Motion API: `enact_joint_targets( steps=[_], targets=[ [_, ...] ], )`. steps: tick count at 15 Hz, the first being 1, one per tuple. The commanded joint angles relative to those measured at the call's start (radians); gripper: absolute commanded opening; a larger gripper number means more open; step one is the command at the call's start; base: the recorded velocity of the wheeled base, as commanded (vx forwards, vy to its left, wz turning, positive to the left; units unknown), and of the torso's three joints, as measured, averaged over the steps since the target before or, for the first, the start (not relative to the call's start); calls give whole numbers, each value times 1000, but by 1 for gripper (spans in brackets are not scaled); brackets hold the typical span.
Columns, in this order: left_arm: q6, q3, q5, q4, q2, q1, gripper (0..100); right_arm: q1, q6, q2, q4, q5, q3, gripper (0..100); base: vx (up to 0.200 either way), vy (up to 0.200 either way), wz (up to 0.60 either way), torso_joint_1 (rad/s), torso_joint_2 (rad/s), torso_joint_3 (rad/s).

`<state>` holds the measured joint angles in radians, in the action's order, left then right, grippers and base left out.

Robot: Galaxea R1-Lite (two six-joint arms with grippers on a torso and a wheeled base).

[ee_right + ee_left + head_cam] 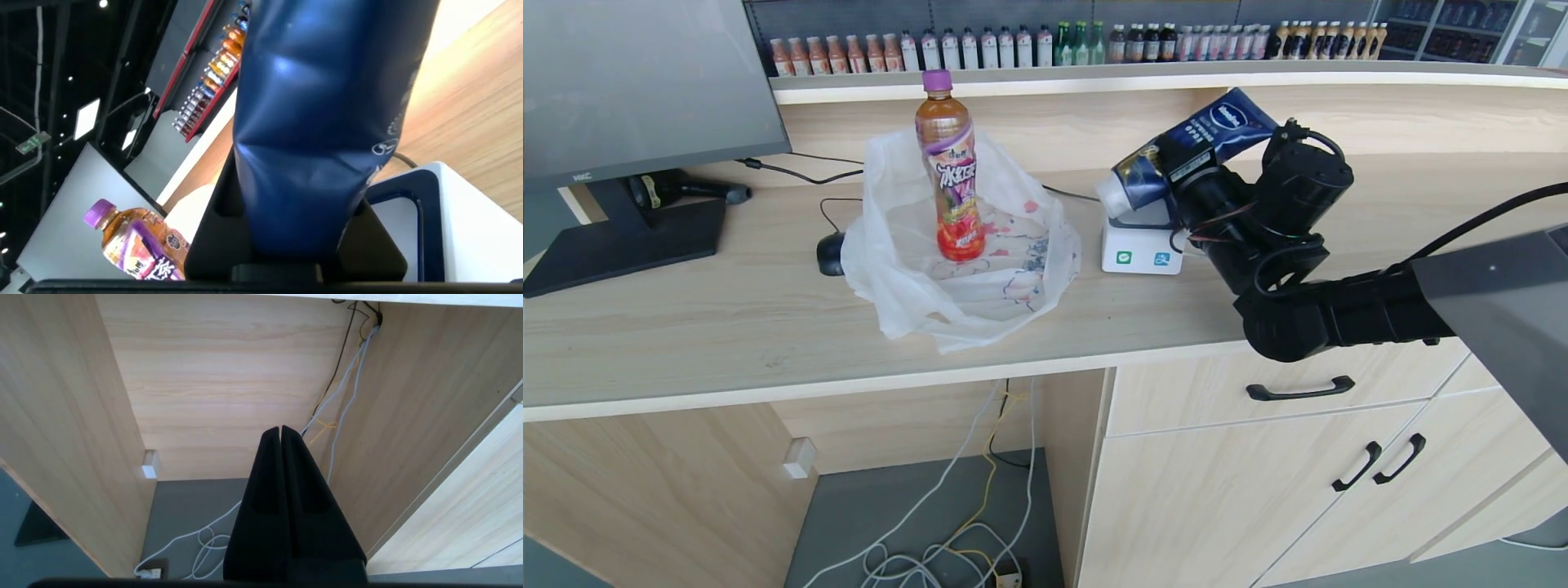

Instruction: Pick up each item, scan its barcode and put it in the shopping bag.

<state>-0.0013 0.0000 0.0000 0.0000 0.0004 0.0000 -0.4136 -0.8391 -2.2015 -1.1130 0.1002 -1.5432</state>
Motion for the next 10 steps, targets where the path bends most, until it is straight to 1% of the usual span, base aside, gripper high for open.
enact_joint_targets(
  steps=[1, 10],
  targets=[
    [0, 0, 0, 0, 0, 0, 0, -1, 0, -4, -1, -2, 2, 0, 0, 0, 0, 0, 0, 0],
    [0, 0, 0, 0, 0, 0, 0, -13, 0, 3, -2, 1, 5, 0, 0, 0, 0, 0, 0, 0]
  ],
)
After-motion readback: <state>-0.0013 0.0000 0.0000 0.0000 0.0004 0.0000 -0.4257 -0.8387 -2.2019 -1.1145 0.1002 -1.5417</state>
